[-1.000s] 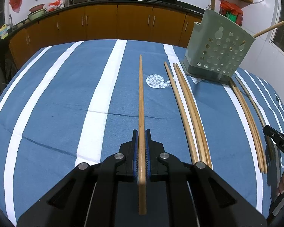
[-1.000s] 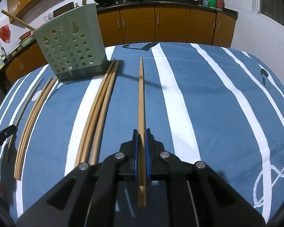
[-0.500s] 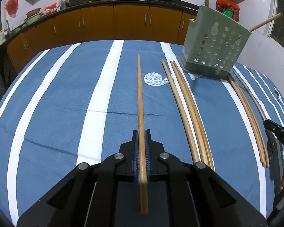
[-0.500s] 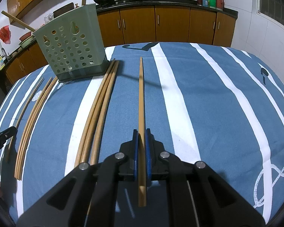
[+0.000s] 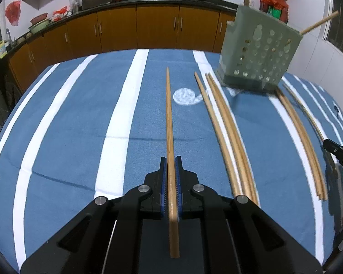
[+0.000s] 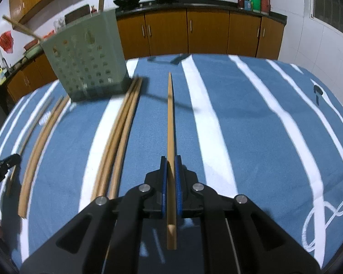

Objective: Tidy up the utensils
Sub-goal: 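Lift the held chopsticks with both tools and carry them above the holder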

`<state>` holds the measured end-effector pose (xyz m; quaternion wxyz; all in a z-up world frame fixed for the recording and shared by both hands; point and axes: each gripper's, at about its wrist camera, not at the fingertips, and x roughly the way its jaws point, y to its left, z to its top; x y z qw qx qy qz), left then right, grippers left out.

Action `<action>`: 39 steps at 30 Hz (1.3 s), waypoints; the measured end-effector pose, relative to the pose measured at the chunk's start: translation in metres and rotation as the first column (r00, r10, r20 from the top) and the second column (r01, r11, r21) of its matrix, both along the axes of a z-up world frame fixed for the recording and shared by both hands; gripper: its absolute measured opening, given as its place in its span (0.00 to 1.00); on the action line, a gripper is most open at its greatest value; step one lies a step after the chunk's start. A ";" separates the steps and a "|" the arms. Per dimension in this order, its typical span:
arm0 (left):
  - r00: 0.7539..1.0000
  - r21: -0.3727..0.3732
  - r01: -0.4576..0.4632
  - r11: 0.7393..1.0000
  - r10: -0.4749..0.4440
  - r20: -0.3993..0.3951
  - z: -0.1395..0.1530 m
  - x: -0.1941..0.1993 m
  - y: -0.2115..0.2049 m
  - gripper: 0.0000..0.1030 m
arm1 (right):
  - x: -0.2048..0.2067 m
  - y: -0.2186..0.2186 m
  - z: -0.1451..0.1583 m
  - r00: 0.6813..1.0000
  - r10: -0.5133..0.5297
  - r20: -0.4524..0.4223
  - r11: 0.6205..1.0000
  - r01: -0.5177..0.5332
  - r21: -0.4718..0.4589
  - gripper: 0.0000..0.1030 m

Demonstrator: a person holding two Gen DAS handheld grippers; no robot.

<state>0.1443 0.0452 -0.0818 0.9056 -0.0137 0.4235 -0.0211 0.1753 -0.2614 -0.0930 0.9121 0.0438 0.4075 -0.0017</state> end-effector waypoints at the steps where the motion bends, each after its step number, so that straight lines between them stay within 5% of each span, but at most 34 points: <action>1: 1.000 -0.002 -0.001 1.000 0.001 0.016 0.006 0.000 0.001 0.08 | 0.000 -0.001 0.006 1.000 -0.003 0.019 1.000 0.003 0.002 0.08; 11: 0.978 -0.054 -0.009 0.998 0.020 0.206 0.078 -0.003 0.014 0.07 | -0.010 -0.017 0.085 0.969 -0.042 0.242 0.999 0.036 0.031 0.08; 22: 0.948 -0.074 -0.004 0.997 0.027 0.318 0.125 0.002 0.016 0.07 | -0.013 -0.022 0.129 0.935 -0.040 0.353 0.998 0.021 0.056 0.08; 32: 0.888 -0.095 0.118 0.988 -0.062 0.455 0.194 -0.005 -0.004 0.07 | -0.025 -0.006 0.218 0.850 0.062 0.524 0.982 -0.147 0.122 0.08; 39: 0.830 -0.131 0.158 0.979 -0.060 0.554 0.225 -0.008 -0.023 0.07 | -0.019 0.013 0.246 0.807 0.102 0.581 0.975 -0.198 0.104 0.08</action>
